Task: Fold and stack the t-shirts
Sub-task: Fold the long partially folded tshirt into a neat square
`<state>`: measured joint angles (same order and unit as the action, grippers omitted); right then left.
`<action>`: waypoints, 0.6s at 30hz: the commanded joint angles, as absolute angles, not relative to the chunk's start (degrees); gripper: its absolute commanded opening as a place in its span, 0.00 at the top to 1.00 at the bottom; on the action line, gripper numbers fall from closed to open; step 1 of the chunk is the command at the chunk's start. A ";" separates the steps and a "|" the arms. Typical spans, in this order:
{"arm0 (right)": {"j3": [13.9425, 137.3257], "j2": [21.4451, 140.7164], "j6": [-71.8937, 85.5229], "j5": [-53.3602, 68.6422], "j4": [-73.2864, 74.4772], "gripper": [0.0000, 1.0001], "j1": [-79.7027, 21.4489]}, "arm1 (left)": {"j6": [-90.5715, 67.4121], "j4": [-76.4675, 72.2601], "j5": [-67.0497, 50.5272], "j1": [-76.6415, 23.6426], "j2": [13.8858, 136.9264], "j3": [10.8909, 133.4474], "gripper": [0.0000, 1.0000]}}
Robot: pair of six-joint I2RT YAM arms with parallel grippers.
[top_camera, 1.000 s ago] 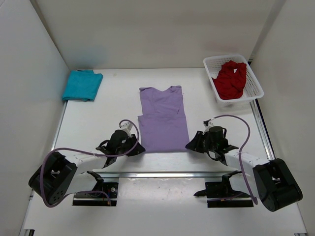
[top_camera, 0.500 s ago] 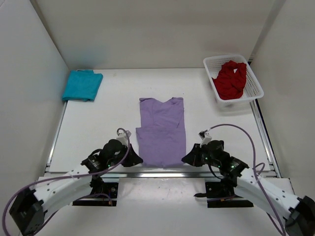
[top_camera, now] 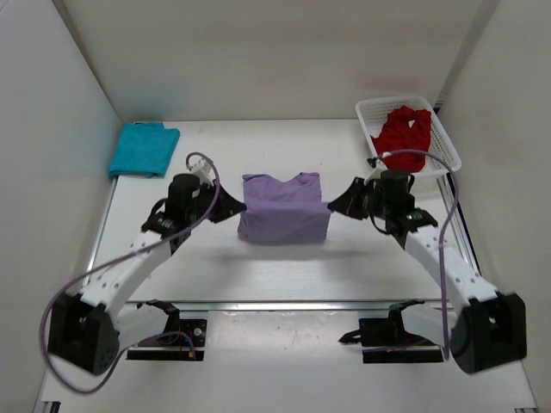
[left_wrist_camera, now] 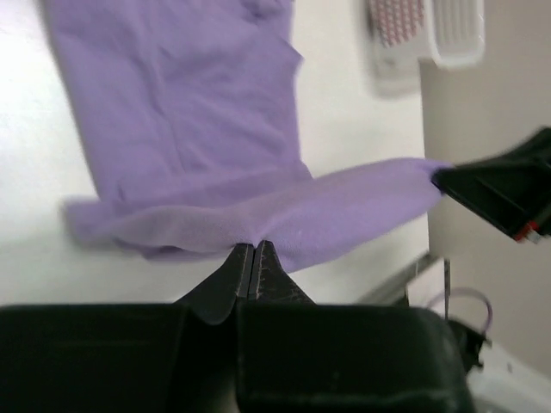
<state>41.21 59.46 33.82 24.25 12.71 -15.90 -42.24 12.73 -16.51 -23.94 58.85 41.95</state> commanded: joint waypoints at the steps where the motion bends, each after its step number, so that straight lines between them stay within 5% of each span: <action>1: 47.10 70.44 31.37 31.89 3.71 1.00 -11.70 | -43.06 3.36 -19.43 -20.57 69.59 47.34 1.00; 9: 74.49 101.56 29.27 34.27 4.75 1.00 -7.03 | -42.01 4.74 -14.06 -14.51 100.24 71.60 1.00; 13: 84.35 112.31 30.40 35.76 5.44 0.99 -6.24 | -41.22 8.26 -14.76 -12.22 111.60 80.32 0.90; 18: 93.16 120.15 30.06 37.88 7.12 0.66 -5.10 | -44.74 0.89 -15.73 -9.23 112.59 79.28 0.58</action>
<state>88.62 120.40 31.16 35.64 6.68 -6.26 -43.35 5.02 -15.57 -11.20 115.52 78.87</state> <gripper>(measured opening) 0.310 0.391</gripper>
